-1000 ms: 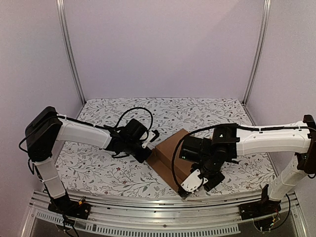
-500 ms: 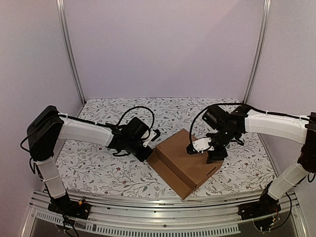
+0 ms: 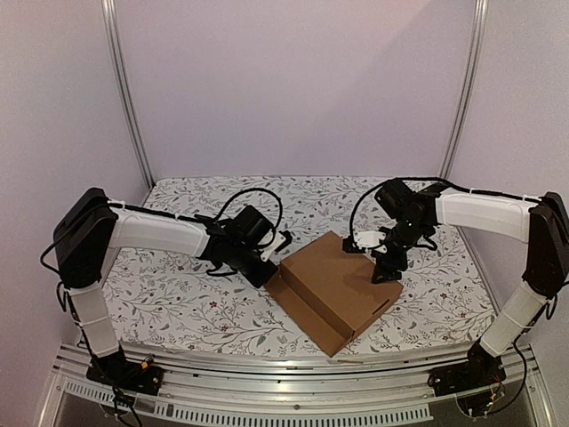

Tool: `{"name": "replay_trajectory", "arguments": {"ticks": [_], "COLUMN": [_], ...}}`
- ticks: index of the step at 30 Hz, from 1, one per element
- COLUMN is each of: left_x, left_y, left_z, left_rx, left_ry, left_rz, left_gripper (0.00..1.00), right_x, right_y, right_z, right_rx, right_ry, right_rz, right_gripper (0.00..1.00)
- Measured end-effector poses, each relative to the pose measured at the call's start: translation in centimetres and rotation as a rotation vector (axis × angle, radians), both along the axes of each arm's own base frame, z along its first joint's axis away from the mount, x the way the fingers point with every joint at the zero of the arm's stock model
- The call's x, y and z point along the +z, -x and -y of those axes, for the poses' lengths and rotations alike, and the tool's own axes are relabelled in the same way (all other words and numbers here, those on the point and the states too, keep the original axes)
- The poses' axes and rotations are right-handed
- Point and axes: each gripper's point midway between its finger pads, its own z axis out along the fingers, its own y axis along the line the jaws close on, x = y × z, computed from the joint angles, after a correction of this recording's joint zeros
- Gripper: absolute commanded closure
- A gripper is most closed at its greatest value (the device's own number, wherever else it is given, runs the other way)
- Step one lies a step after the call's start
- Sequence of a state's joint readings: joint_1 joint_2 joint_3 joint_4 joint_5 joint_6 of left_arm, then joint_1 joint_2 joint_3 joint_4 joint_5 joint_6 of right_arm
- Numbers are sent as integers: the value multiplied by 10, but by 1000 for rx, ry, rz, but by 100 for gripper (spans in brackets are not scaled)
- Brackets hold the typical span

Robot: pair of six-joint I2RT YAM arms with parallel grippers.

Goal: Fold the paper box

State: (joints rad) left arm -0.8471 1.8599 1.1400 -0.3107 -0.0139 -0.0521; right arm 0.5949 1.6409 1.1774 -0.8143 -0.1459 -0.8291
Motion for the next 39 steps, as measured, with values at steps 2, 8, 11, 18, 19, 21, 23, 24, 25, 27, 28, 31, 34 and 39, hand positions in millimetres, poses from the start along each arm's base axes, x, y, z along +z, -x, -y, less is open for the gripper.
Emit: {"name": "replay_trajectory", "arguments": {"ticks": [2, 8, 11, 18, 19, 21, 23, 24, 25, 27, 28, 31, 34, 39], "left_x": [0, -2, -1, -1, 0, 1, 1, 1, 1, 1, 1, 0, 0, 0], "left_y": [-1, -6, -8, -12, -13, -14, -15, -15, -14, -13, -12, -11, -11, -9], "left_z": [1, 7, 9, 14, 15, 15, 16, 16, 16, 16, 17, 18, 19, 20], "left_rx": [-1, -9, -13, -18, -18, -20, -21, -23, -24, -28, -30, -34, -37, -40], "left_ry": [-6, -25, -34, -64, -67, -76, -84, -86, -88, -87, -85, -81, -76, -71], "left_rz": [-5, -15, -20, -51, -56, -63, -70, -73, -76, -84, -89, -96, -100, -107], "left_gripper": [100, 100, 100, 100, 100, 100, 100, 100, 100, 100, 100, 100, 100, 100], "right_x": [1, -1, -9, -12, -13, -13, -13, -12, -11, -8, -5, 8, 19, 3], "right_y": [1, 9, 16, 20, 21, 21, 22, 22, 24, 29, 33, 67, 106, 124], "right_z": [5, 20, 27, 26, 26, 26, 26, 26, 25, 23, 21, 4, -20, -35], "right_rx": [-9, 11, 25, 40, 41, 41, 42, 43, 45, 61, 79, 197, 346, 418], "right_ry": [-1, 55, 89, 87, 86, 85, 84, 82, 77, 71, 68, 51, 11, 58], "right_rz": [-11, 5, -20, -45, -48, -49, -51, -52, -56, -54, -40, 23, 103, 147], "right_gripper": [21, 19, 19, 18, 18, 18, 18, 18, 18, 18, 18, 17, 17, 17]}}
